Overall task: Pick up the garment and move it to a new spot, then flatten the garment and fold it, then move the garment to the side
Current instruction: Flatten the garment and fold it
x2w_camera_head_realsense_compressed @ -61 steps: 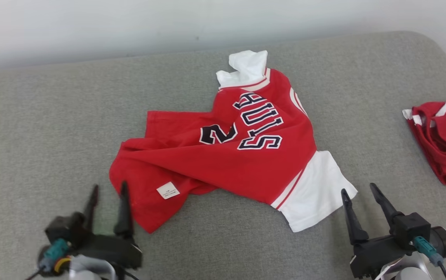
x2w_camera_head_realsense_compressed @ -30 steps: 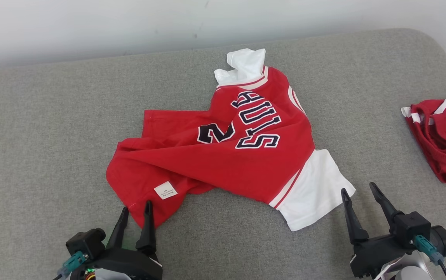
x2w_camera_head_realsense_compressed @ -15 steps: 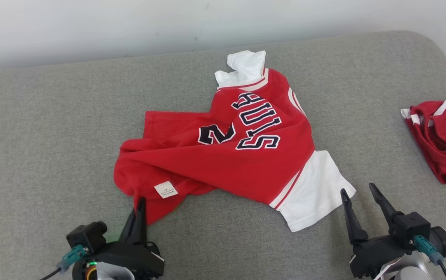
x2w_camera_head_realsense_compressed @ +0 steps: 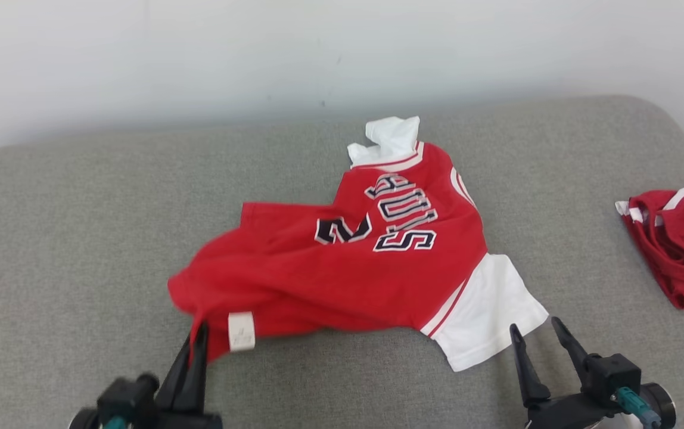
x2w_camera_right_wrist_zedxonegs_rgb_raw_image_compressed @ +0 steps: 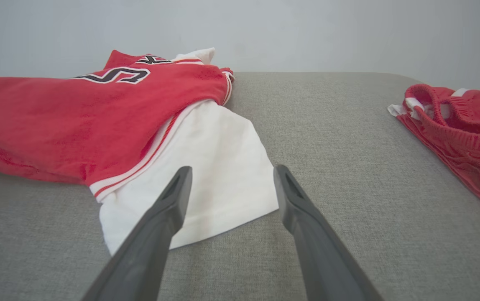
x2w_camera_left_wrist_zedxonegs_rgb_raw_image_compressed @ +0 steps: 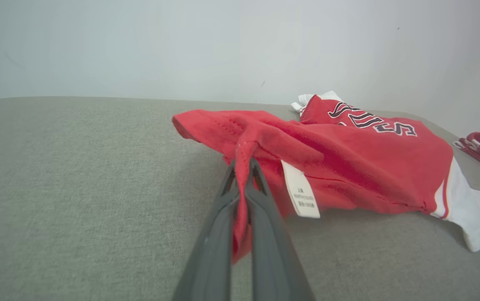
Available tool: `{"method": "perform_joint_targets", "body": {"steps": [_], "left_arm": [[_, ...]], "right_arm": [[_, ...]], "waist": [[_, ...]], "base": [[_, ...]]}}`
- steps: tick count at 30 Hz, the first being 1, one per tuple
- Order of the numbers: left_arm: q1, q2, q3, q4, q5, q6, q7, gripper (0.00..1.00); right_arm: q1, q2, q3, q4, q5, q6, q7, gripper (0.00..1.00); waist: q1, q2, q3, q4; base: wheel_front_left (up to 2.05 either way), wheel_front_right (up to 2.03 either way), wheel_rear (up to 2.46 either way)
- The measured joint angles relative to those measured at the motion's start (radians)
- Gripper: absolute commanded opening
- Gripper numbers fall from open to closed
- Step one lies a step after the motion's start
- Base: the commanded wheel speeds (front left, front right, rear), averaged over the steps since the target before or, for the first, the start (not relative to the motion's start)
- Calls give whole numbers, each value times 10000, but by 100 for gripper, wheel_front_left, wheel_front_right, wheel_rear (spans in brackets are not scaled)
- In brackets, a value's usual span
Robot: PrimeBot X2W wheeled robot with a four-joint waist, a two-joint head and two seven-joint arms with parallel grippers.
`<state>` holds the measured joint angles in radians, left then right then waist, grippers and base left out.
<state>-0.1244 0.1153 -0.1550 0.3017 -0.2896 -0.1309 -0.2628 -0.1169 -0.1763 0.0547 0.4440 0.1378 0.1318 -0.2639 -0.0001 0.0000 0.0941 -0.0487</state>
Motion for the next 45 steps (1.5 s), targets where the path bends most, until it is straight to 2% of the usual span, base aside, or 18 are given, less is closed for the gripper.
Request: {"method": "perform_joint_targets", "body": {"steps": [1,2,4,5,6,7,10,13,14,21,25,33,45], "left_arm": [[211,96,-2,65,-4,0,0,23],[407,221,-54,105,8,0,0,40],[725,420,-155,303,54,0,2,46],[882,527,-228,426,136,0,0,61],[1033,623,-245,566,222,-2,0,95],[1173,671,-188,757,247,-2,2,100],[1447,625,418,1120,493,71,0,100],[1478,456,1321,1172,865,671,0,100],[1486,362,1519,1104,1007,740,0,100],[1479,-299,2286,568,1492,907,0,100],[1341,-520,2364,322,1680,951,0,100],[1179,-606,2412,288,1793,955,0,100],[1481,-639,2215,539,1551,915,0,100]], "right_arm": [[28,27,29,35,0,0,0,100],[50,38,35,73,-2,0,-2,100],[132,50,21,138,-2,0,0,100],[179,50,15,173,-2,0,0,100],[242,48,-10,205,-2,0,0,100],[303,44,-44,221,-4,0,0,100],[371,56,-159,230,-54,0,0,100],[381,98,-330,144,-88,0,0,100],[390,125,-366,71,-121,0,0,100],[352,393,-788,-481,-403,0,0,100],[125,579,-917,-704,-546,0,-2,100],[-340,704,-886,-708,-727,0,0,100],[-93,899,-955,-249,-813,0,0,100]], "waist": [[0,0,-96,10],[0,0,-184,14],[0,0,-348,6],[0,0,-421,-4],[0,0,-489,-20],[-1,-1,-552,-41],[0,0,-686,-112],[-1,0,-771,-163],[-1,0,-794,-169],[0,0,-910,-178],[0,-1,-934,-221],[1,0,-964,-209],[1,0,-1136,-51]], "base": [[0,0,0],[0,0,0],[0,0,0],[0,0,0],[0,0,0],[0,0,0],[0,0,0],[0,0,0],[0,0,0],[0,0,0],[0,0,0],[0,0,0],[0,0,0]]}}
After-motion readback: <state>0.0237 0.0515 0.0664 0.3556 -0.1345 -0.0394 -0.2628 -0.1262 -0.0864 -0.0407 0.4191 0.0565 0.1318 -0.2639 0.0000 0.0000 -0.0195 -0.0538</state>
